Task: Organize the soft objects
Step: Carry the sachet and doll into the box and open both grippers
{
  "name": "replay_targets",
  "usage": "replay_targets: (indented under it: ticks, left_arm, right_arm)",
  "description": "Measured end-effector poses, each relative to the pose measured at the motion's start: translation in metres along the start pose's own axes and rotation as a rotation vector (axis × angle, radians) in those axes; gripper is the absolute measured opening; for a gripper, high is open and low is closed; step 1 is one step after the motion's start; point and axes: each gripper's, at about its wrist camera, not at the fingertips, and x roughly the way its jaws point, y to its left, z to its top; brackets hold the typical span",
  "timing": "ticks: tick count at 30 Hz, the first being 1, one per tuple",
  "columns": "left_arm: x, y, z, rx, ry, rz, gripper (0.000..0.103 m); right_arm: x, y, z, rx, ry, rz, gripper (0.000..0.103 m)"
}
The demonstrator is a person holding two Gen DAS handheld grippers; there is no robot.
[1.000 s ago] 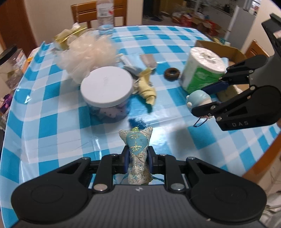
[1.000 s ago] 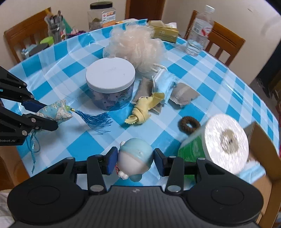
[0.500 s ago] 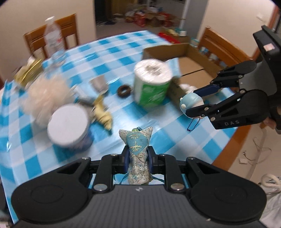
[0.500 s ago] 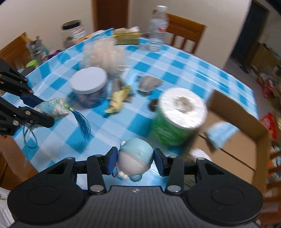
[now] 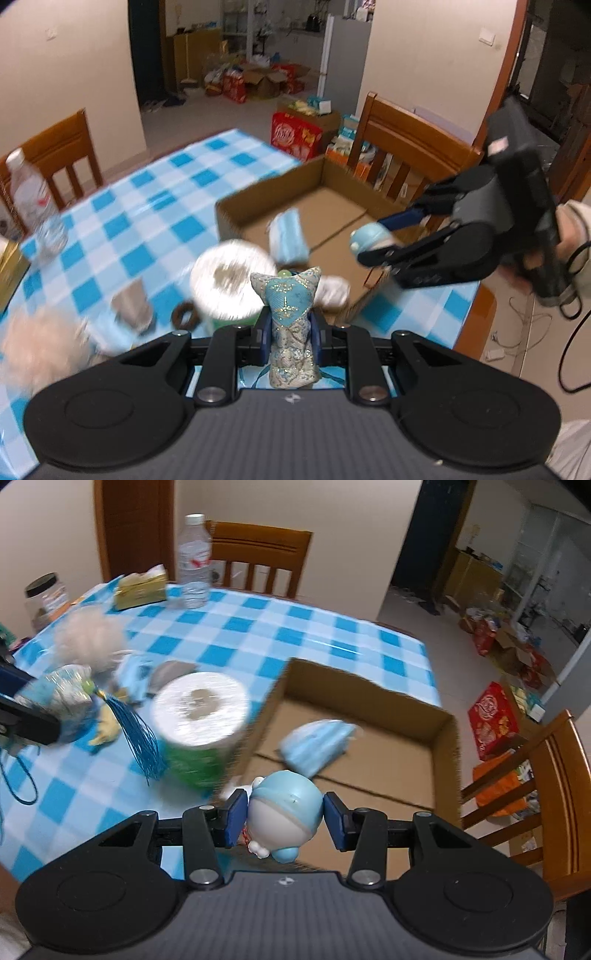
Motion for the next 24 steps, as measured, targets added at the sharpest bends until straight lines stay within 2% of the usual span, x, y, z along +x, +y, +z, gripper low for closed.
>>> replay_targets:
  ticks: [5,6,7,9,11,21,23,24]
  left_arm:
    - [0.019,-0.011,0.034,0.009,-0.033,0.007,0.019]
    - [0.024,-0.013,0.041,0.009,-0.039,0.009,0.019]
    - [0.029,-0.015,0.048,0.008,-0.044,0.014,0.019]
    - [0.04,-0.016,0.059,0.003,-0.051,0.021,0.019]
    - [0.053,-0.016,0.069,-0.011,-0.055,0.025,0.019]
    - [0.118,-0.007,0.103,-0.134,-0.069,0.059,0.019]
    - [0.128,-0.002,0.105,-0.173,-0.074,0.084,0.025]
    - [0.133,0.001,0.105,-0.195,-0.083,0.099,0.033]
  right_arm:
    - [0.022,-0.036,0.001,0.027,-0.001,-0.017,0.051]
    - [0.026,-0.041,0.001,0.032,-0.002,-0.015,0.054]
    - [0.031,-0.047,0.001,0.039,-0.005,-0.014,0.058]
    - [0.041,-0.057,0.0,0.058,-0.002,-0.004,0.086]
    - [0.049,-0.065,-0.003,0.071,0.003,0.009,0.095]
    - [0.047,-0.076,-0.022,0.095,-0.015,0.044,0.097]
    - [0.044,-0.079,-0.024,0.101,-0.023,0.041,0.099]
    - [0.043,-0.08,-0.025,0.106,-0.026,0.039,0.101]
